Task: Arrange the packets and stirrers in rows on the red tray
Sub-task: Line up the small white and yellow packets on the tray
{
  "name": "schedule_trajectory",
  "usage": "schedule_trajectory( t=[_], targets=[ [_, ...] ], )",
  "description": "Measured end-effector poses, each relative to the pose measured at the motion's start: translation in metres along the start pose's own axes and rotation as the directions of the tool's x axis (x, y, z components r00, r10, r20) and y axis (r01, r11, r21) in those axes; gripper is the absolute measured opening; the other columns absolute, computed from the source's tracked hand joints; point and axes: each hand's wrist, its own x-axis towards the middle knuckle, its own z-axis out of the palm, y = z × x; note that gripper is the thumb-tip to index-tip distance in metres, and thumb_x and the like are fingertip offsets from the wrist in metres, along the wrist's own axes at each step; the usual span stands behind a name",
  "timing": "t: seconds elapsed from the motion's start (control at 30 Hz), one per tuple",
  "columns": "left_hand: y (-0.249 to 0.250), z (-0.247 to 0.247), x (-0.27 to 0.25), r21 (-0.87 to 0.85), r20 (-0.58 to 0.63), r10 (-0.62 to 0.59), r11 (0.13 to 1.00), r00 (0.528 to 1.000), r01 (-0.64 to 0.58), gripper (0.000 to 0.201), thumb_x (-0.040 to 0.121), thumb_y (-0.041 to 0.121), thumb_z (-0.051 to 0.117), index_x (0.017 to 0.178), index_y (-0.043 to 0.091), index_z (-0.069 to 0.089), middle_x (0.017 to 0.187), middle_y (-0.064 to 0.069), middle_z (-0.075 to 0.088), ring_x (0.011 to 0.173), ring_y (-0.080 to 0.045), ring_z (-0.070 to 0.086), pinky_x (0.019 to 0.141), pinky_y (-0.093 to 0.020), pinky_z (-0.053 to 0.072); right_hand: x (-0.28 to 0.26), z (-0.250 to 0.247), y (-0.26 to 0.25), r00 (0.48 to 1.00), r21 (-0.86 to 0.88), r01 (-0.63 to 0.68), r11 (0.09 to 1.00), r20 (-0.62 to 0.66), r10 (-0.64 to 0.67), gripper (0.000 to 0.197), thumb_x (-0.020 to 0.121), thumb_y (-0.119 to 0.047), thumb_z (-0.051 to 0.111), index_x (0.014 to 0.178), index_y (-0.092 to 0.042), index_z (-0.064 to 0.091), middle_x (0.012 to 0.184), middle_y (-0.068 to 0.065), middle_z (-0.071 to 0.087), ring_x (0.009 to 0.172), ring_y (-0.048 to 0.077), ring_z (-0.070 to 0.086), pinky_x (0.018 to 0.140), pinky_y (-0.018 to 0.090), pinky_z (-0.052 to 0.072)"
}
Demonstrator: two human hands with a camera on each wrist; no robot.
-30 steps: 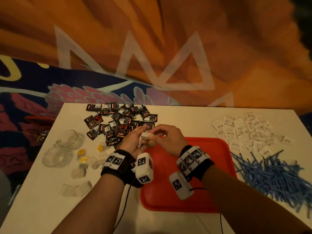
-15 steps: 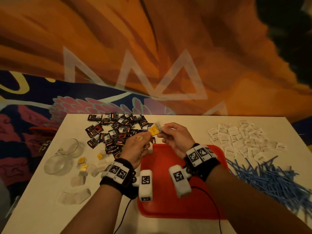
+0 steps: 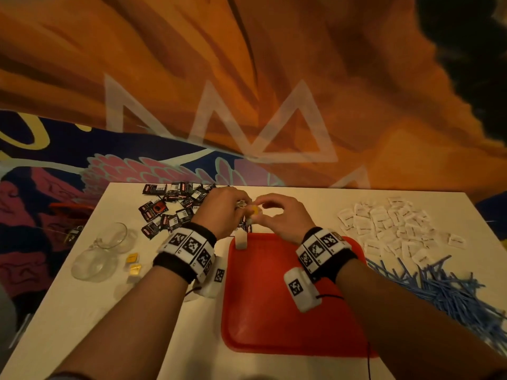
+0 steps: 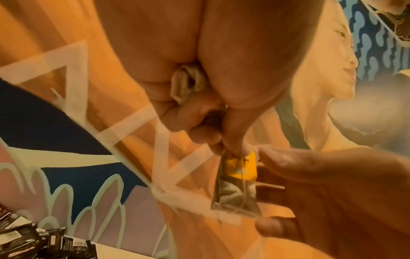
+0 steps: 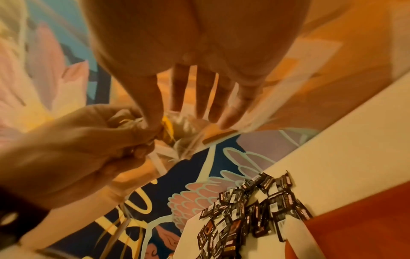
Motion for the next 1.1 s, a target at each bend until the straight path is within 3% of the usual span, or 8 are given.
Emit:
schedule_trajectory(
  t=[0.1, 0.23, 0.33, 0.43, 0.6, 0.8, 0.97, 1.1],
  targets=[
    [0.001, 0.001, 0.001, -0.068, -0.090, -0.041, 0.997, 0.995, 0.035, 0.012, 0.089, 0.027, 0.072, 0.093, 0.017, 0.075, 0.089, 0.004, 0.066, 0.082, -0.009, 0.052, 0.075, -0.021, 0.033, 0.010, 0.004, 0.000, 0.999, -0.029, -0.012, 1.000, -0.051, 0.011, 0.008, 0.079, -0.022, 0.080, 0.081, -0.022, 0.072, 0.081, -0.006, 0.072, 0.080, 0.008, 0.067, 0.076, 0.023, 0.051],
    [-0.004, 0.009, -0.002, -0.240, -0.099, -0.150, 0.963, 0.984, 0.122, 0.013, 0.086, 0.027, 0.076, 0.093, 0.016, 0.075, 0.088, 0.006, 0.065, 0.086, -0.012, 0.058, 0.074, -0.023, 0.037, 0.013, 0.009, 0.010, 0.995, -0.009, -0.082, 0.997, -0.059, 0.081, 0.013, 0.081, -0.020, 0.078, 0.073, -0.024, 0.068, 0.071, -0.010, 0.065, 0.067, 0.002, 0.060, 0.068, 0.022, 0.044],
    [-0.009, 0.016, -0.003, -0.260, -0.081, -0.133, 0.960, 0.988, 0.108, 0.013, 0.087, 0.025, 0.075, 0.095, 0.015, 0.076, 0.095, 0.001, 0.069, 0.088, -0.012, 0.059, 0.078, -0.025, 0.040, 0.010, 0.010, 0.012, 0.999, 0.097, -0.024, 0.995, -0.019, 0.026, 0.023, 0.079, -0.013, 0.079, 0.081, -0.033, 0.067, 0.083, -0.013, 0.069, 0.079, 0.003, 0.066, 0.077, 0.023, 0.052],
    [-0.011, 0.019, -0.002, -0.292, -0.089, -0.117, 0.952, 0.989, 0.086, 0.009, 0.085, 0.025, 0.077, 0.088, 0.016, 0.076, 0.089, 0.004, 0.066, 0.083, -0.010, 0.058, 0.074, -0.023, 0.040, 0.010, 0.012, 0.013, 0.999, 0.038, 0.017, 0.999, 0.042, -0.019, 0.022, 0.078, -0.020, 0.081, 0.091, -0.034, 0.071, 0.093, -0.011, 0.073, 0.093, 0.004, 0.067, 0.087, 0.023, 0.051],
    [-0.019, 0.023, 0.000, -0.468, -0.097, -0.170, 0.877, 0.981, 0.106, 0.006, 0.088, 0.018, 0.074, 0.088, 0.012, 0.073, 0.083, 0.001, 0.068, 0.074, -0.008, 0.059, 0.064, -0.010, 0.043, 0.014, 0.010, 0.016, 0.999, -0.040, -0.040, 0.998, 0.026, 0.041, 0.008, 0.081, -0.034, 0.077, 0.086, -0.029, 0.076, 0.085, -0.010, 0.074, 0.086, 0.006, 0.067, 0.085, 0.032, 0.053],
    [-0.036, 0.036, 0.004, -0.484, -0.065, -0.220, 0.860, 0.973, 0.162, 0.006, 0.089, 0.020, 0.073, 0.087, 0.021, 0.067, 0.075, 0.006, 0.063, 0.064, -0.008, 0.056, 0.060, -0.022, 0.043, 0.019, 0.014, 0.023, 0.992, 0.035, -0.117, 0.993, 0.056, 0.115, 0.013, 0.078, -0.030, 0.081, 0.082, -0.037, 0.070, 0.084, -0.013, 0.072, 0.081, 0.006, 0.067, 0.077, 0.027, 0.055],
    [-0.052, 0.050, 0.004, -0.529, -0.026, -0.293, 0.815, 0.956, 0.236, 0.009, 0.087, 0.023, 0.075, 0.082, 0.025, 0.068, 0.076, 0.000, 0.066, 0.066, -0.013, 0.058, 0.063, -0.031, 0.051, 0.021, 0.033, 0.044, 0.977, 0.000, -0.211, 0.978, 0.043, 0.211, 0.010, 0.080, -0.024, 0.078, 0.090, -0.024, 0.077, 0.088, -0.007, 0.074, 0.080, 0.006, 0.066, 0.076, 0.019, 0.048],
    [-0.065, 0.064, 0.000, -0.564, -0.012, -0.418, 0.753, 0.908, 0.339, 0.009, 0.089, 0.026, 0.073, 0.082, 0.022, 0.070, 0.068, 0.009, 0.061, 0.060, -0.006, 0.052, 0.059, -0.025, 0.041, 0.025, 0.046, 0.065, 0.942, -0.074, -0.336, 0.939, -0.008, 0.337, 0.024, 0.081, -0.035, 0.077, 0.097, -0.018, 0.077, 0.089, -0.009, 0.069, 0.083, 0.006, 0.062, 0.067, 0.012, 0.040]
  ],
)
